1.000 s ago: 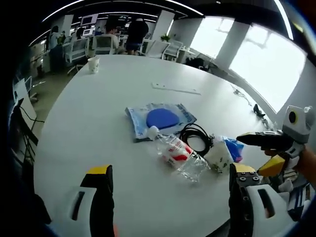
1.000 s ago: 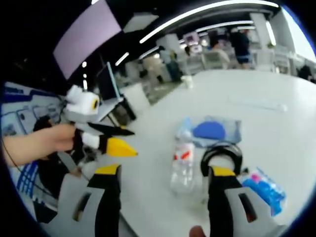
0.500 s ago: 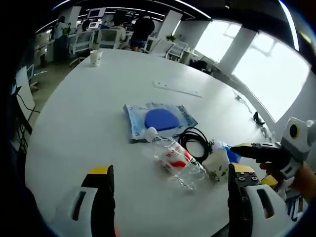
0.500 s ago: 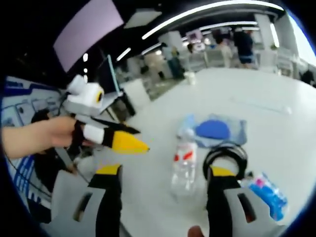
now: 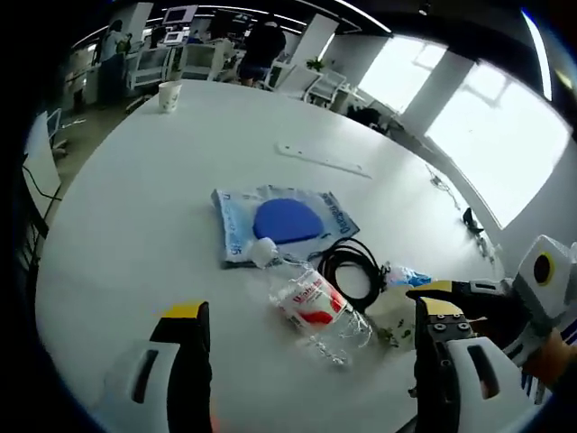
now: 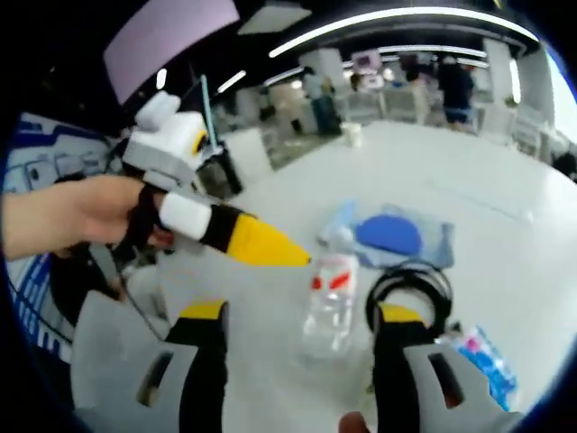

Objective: Arrange the tabletop items into an orderly group along one side of the table until the central work area is clear of visible clutter.

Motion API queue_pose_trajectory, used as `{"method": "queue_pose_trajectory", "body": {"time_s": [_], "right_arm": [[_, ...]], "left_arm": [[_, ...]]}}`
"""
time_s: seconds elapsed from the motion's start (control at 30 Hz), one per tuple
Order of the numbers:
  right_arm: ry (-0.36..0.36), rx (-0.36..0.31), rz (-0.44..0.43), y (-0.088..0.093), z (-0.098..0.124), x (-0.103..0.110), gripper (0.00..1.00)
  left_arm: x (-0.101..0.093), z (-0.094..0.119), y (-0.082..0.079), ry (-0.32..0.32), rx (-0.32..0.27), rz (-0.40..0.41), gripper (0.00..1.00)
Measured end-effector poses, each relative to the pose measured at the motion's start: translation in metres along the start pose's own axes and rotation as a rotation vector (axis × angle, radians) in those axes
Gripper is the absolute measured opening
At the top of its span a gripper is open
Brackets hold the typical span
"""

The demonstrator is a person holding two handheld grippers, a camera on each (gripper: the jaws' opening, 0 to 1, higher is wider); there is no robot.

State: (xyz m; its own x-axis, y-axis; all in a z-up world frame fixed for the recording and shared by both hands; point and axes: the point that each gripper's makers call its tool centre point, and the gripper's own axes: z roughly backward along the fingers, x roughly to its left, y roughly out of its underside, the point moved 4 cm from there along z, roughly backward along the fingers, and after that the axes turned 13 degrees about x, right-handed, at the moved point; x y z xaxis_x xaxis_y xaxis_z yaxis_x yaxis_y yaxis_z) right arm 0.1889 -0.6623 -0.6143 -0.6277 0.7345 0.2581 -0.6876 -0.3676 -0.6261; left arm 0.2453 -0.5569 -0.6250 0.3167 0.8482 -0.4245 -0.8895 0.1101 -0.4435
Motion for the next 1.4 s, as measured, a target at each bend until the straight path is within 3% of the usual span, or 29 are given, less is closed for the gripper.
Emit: {"method": "queue_pose_trajectory", "body": {"time_s": [0.6, 0.93, 1.23, 1.4], "right_arm": [[0.019, 0.006, 0.008, 0.000, -0.010, -0.004, 0.60], [0.024, 0.014, -0.003, 0.005, -0.013, -0.007, 0.60], [0.025, 0.032, -0.003, 0.007, -0.028, -0.006, 0.58], [0.019, 0.051, 0.016, 0.008, -0.038, -0.007, 0.58]], "left_arm": [[0.003, -0.016, -0.009, 0.004, 0.013, 0.054, 0.89], [0.001, -0.024, -0.005, 0.009, 0.038, 0.079, 0.87], [0.000, -0.032, -0.010, 0.009, 0.041, 0.118, 0.86], [0.000, -0.037, -0.013, -0.015, 0.063, 0.095, 0.85]]}}
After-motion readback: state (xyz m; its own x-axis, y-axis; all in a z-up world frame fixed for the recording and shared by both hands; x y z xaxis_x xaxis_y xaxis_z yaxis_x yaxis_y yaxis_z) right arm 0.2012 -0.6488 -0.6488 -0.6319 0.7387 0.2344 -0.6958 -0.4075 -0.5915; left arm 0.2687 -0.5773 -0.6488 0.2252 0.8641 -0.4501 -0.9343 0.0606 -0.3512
